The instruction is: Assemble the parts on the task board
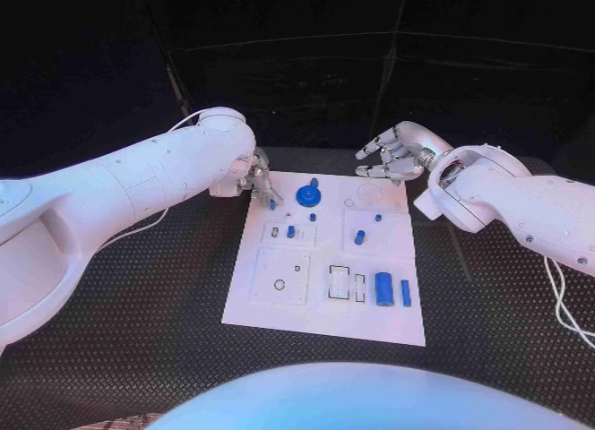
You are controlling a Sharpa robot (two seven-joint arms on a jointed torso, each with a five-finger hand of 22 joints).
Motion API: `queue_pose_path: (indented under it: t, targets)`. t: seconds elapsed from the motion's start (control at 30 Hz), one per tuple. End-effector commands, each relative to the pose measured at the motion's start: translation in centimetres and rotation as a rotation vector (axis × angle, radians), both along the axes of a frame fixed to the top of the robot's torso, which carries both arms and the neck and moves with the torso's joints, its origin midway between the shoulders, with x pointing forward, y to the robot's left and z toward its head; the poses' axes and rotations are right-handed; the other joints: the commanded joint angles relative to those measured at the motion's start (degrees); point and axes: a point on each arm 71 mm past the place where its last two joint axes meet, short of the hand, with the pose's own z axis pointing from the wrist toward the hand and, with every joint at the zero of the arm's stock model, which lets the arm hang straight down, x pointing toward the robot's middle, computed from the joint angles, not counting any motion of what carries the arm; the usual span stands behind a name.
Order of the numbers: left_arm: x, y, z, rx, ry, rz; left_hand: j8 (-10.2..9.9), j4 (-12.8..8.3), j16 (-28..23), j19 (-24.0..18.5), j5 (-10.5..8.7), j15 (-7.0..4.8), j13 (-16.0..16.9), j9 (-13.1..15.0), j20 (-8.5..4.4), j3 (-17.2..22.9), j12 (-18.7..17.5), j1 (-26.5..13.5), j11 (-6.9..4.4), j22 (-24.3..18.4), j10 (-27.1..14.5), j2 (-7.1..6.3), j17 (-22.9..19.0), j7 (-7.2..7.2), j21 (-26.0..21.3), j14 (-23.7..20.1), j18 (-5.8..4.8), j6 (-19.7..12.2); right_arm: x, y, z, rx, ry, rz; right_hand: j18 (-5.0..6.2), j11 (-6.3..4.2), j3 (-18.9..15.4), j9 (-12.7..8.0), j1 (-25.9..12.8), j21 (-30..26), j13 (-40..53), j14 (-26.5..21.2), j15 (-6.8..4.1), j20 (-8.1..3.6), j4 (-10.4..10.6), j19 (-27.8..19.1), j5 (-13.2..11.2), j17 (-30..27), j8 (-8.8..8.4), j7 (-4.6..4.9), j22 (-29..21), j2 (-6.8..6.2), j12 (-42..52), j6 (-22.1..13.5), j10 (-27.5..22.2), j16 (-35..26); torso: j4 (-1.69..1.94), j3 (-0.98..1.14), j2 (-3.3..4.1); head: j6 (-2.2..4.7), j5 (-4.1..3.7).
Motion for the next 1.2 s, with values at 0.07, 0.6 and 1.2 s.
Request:
queue_pose_path:
  t: [0.07, 0.6, 1.2]
  targets:
    - [0.0, -0.2, 0.1, -0.016, 0.003, -0.003, -0.26, -0.78, 0.18, 0.33, 0.05, 0.30, -0.13, -0.19, 0.19, 0.04, 0.22, 1.44, 0.04, 0.13, 0.32, 0.47, 15.09, -0.04, -0.14, 6.04, 1.00, 0.70, 0.0, 0.1, 0.1, 0.002, -0.004, 0.010, 0.78, 0.15, 0.10, -0.05, 0.25, -0.26, 0.04, 2.90, -0.20, 0.05, 0.26, -0.31, -0.05, 0.70, 0.39, -0.04, 0.01, -0.06, -0.10, -0.03, -0.24, -0.22, 0.01, -0.01, 0.04, 0.00, -0.05]
    - [0.0, -0.3, 0.2, -0.064, -0.020, 0.028, 0.28, -8.81, 0.18, 0.50, 0.06, -0.39, -0.37, -0.25, -0.37, 7.46, 0.07, 13.65, -0.93, 0.66, 0.68, 4.67, 15.09, -1.05, -0.03, 6.04, 0.96, 1.51, 0.0, 0.1, 0.1, 0.001, -0.004, 0.009, 0.79, 0.13, 0.19, -0.03, 0.30, -0.27, 0.13, 2.91, -0.21, 0.05, 0.27, -0.30, -0.03, 0.71, 0.46, -0.06, 0.02, 0.03, 0.00, 0.07, -0.16, -0.23, 0.02, -0.02, -0.02, 0.00, -0.03]
    - [-1.6, 0.9, 1.1, -0.183, -0.055, 0.057, 3.77, -10.21, 0.18, 0.75, 0.05, -0.59, -1.16, 2.58, -0.65, 14.82, -0.37, 11.25, -1.11, 1.10, 1.76, 2.71, 15.09, -1.28, -0.06, 6.04, 0.89, 0.66, 0.1, -0.2, 0.1, -0.002, -0.002, 0.003, 0.79, 0.12, 0.21, -0.03, 0.30, -0.28, 0.13, 2.91, -0.22, 0.05, 0.28, -0.30, -0.01, 0.74, 0.47, -0.06, 0.00, 0.04, 0.01, 0.08, -0.15, -0.22, 0.16, 0.00, -0.12, 0.00, -0.09]
